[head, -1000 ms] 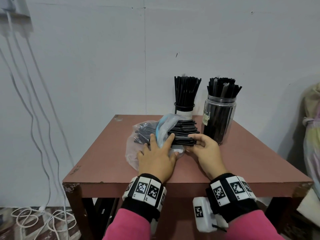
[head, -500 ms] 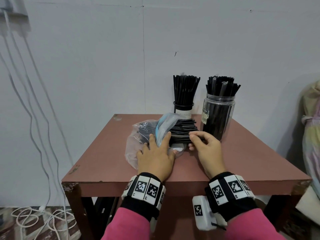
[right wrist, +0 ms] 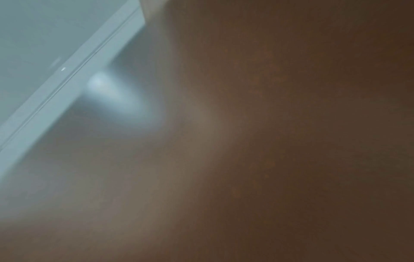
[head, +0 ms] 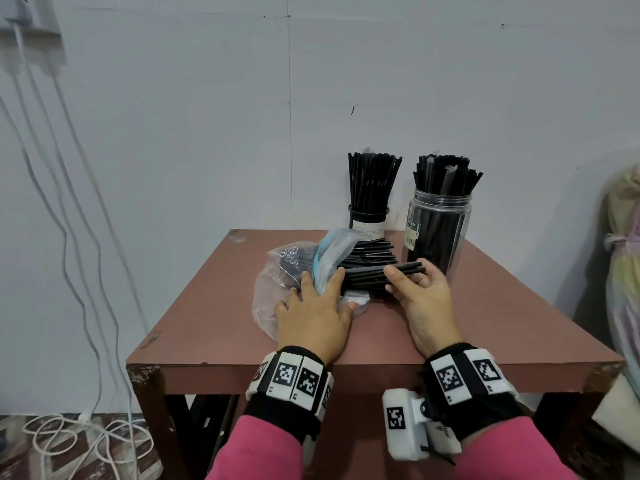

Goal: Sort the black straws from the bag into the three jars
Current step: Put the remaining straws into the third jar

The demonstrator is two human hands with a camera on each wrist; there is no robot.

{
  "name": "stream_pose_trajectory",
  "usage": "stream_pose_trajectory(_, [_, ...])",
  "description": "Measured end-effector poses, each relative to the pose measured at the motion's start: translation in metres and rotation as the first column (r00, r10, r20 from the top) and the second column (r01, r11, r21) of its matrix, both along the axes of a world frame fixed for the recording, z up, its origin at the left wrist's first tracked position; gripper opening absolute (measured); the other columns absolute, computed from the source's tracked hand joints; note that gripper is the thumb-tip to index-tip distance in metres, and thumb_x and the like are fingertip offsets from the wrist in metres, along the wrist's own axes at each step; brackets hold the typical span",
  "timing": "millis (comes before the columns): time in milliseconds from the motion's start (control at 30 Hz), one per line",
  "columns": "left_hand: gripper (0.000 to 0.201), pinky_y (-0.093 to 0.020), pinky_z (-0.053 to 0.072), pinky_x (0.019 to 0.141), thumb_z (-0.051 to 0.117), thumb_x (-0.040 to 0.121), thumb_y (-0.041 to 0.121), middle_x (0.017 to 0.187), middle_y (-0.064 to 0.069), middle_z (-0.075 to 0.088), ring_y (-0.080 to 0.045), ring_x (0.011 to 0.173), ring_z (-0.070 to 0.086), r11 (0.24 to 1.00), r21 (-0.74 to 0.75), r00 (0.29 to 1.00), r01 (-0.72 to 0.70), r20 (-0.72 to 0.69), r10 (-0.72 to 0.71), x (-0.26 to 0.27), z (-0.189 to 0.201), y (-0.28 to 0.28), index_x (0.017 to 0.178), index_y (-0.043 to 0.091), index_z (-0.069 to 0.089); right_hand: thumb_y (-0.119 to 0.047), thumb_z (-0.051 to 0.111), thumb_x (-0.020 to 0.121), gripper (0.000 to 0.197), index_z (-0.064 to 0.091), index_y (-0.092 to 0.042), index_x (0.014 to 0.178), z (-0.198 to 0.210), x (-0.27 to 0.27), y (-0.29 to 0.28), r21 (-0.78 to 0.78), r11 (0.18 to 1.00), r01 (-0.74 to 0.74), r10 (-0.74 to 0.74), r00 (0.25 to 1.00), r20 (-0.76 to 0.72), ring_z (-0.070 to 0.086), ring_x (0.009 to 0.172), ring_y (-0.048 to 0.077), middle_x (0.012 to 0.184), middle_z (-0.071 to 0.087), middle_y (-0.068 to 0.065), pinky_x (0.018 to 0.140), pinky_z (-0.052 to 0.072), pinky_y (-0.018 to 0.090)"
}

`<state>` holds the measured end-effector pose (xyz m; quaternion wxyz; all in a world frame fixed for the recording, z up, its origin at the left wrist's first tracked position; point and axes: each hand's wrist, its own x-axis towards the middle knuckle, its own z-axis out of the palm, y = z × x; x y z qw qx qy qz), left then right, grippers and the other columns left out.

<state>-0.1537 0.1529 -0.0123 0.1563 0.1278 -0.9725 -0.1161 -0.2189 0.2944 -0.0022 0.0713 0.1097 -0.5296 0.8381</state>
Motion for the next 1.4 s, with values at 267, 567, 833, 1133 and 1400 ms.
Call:
stream_pose_trajectory(267, [0.054, -0.051, 0.022, 0.109, 0.029, 0.098, 0.054, 0.159, -0.013, 0.011, -0.037, 0.138, 0.027, 1.0, -0.001, 1.0, 0.001, 0.012, -0.001, 0.0, 0.001, 0.0, 0.147, 0.048, 0.007, -0.006, 0.06, 0.091, 0.018, 0.061, -0.009, 0.109, 0.004, -0.002, -0.006, -0.045, 0.993, -0.112, 0.115, 0.99, 0.076, 0.061, 0.069, 0.005, 0.088, 0.063, 0.003, 0.059, 0.052, 0.014])
stream_pose_trajectory(567, [0.063, -0.051, 0.022, 0.11, 0.029, 0.097, 0.058, 0.16, -0.011, 0.01, -0.035, 0.14, 0.026, 0.999, 0.04, 1.0, 0.003, -0.005, -0.003, 0.002, 0.003, -0.001, 0.15, 0.04, 0.001, -0.015, 0.057, 0.096, 0.006, 0.057, -0.014, 0.09, 0.005, 0.001, -0.031, -0.003, 0.995, 0.103, -0.102, 0.992, 0.074, 0.057, 0.058, 0.006, 0.076, 0.063, 0.0, 0.051, 0.048, 0.014])
stream_pose_trajectory(833, [0.082, -0.058, 0.006, 0.114, 0.051, 0.086, 0.065, 0.161, -0.009, 0.002, -0.034, 0.147, 0.003, 0.999, -0.051, 0.998, 0.004, -0.065, -0.008, 0.006, 0.009, 0.002, 0.149, 0.041, 0.005, -0.014, 0.055, 0.097, 0.006, 0.055, -0.011, 0.093, 0.019, -0.005, -0.01, 0.044, 0.973, 0.225, -0.225, 0.974, -0.004, 0.054, 0.058, 0.006, 0.079, 0.061, 0.0, 0.05, 0.045, 0.013])
stream_pose_trajectory(1133, [0.056, -0.04, 0.05, 0.088, 0.059, 0.088, 0.046, 0.156, 0.002, 0.027, -0.025, 0.12, 0.053, 0.975, 0.154, 0.959, 0.159, -0.257, -0.116, 0.003, 0.017, 0.0, 0.138, 0.026, 0.041, -0.012, 0.057, 0.096, 0.01, 0.056, -0.004, 0.101, 0.034, -0.013, 0.002, 0.159, 0.969, 0.191, -0.194, 0.981, -0.001, 0.057, 0.061, 0.009, 0.08, 0.061, 0.004, 0.048, 0.048, 0.012])
stream_pose_trajectory(1400, [0.055, -0.038, 0.049, 0.089, 0.057, 0.091, 0.044, 0.157, 0.004, 0.024, -0.025, 0.117, 0.054, 0.971, 0.211, 0.971, 0.109, -0.231, -0.059, 0.006, 0.017, 0.008, 0.139, 0.027, 0.039, -0.047, 0.067, 0.079, 0.054, 0.057, -0.009, 0.116, 0.009, -0.005, -0.001, 0.48, 0.798, 0.364, -0.389, 0.92, -0.051, 0.062, 0.087, 0.024, 0.108, 0.065, 0.013, 0.08, 0.051, 0.036])
